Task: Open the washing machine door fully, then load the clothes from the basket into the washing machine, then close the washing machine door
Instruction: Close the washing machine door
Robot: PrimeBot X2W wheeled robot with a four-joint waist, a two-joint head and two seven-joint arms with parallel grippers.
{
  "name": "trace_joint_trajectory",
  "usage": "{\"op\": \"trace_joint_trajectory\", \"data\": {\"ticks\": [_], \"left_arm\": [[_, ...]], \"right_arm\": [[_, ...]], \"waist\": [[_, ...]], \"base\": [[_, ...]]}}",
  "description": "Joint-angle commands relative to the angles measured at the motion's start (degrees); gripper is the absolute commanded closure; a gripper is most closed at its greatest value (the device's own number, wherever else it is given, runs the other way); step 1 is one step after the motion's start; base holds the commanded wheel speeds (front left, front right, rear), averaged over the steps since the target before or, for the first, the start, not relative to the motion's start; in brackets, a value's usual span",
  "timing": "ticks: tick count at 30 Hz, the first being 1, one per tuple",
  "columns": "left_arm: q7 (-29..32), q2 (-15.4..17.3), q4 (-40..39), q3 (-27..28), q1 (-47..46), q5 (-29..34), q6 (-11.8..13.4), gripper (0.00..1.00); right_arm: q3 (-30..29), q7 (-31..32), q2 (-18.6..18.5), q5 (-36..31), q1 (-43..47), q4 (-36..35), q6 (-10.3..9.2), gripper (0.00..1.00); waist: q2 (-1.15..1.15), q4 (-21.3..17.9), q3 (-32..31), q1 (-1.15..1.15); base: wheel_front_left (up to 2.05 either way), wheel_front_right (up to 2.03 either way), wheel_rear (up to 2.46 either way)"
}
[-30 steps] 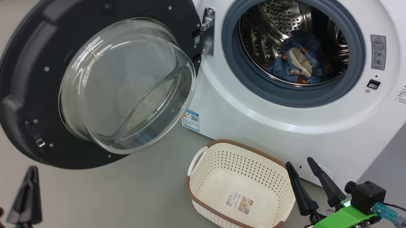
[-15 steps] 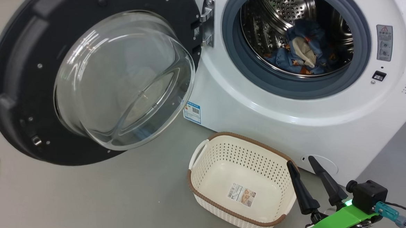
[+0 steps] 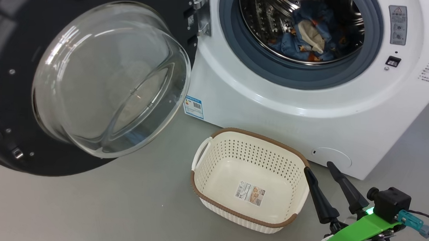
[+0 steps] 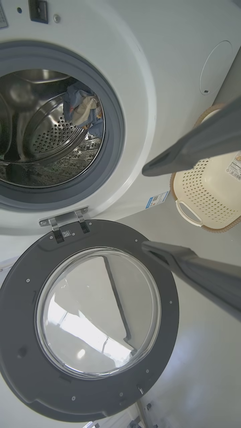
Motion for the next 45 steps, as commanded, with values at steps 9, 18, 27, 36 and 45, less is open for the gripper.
{"op": "trace_joint_trajectory", "data": {"ticks": [9, 18, 27, 36, 45], "left_arm": [[5.1, 6.5, 12.4, 4.7, -7.8, -5.7, 2.3, 1.00], [9.5, 7.9, 19.9, 5.3, -9.9, -8.2, 2.9, 1.00], [11.2, 8.6, 23.9, 6.2, -10.7, -9.6, 4.1, 1.00], [10.5, 8.3, 25.9, 6.8, -11.0, -10.2, 4.5, 1.00], [14.0, 8.0, 26.9, 6.0, -10.6, -11.0, 4.5, 1.00]], "right_arm": [[1.6, -0.3, -1.5, 0.6, -3.1, -1.5, 0.09, 0.00], [1.9, -0.3, -2.0, 0.9, -3.8, -1.3, 0.09, 0.00], [2.0, -0.3, -2.3, 0.9, -4.7, -1.4, 0.09, 0.00], [2.2, -0.3, -2.5, 0.9, -5.2, -1.4, 0.09, 0.00], [2.0, -0.3, -2.8, 0.9, -5.3, -1.4, 0.09, 0.00]], "waist": [[0.00, -2.4, 2.1, 0.00], [0.00, -3.7, 3.1, 0.00], [0.00, -4.5, 4.4, 0.00], [0.00, -5.2, 5.2, 0.00], [0.00, -5.8, 5.7, 0.00]], "base": [[0.00, 0.00, 0.00], [0.00, 0.00, 0.00], [0.00, 0.00, 0.00], [0.00, 0.00, 0.00], [0.00, 0.00, 0.00]]}}
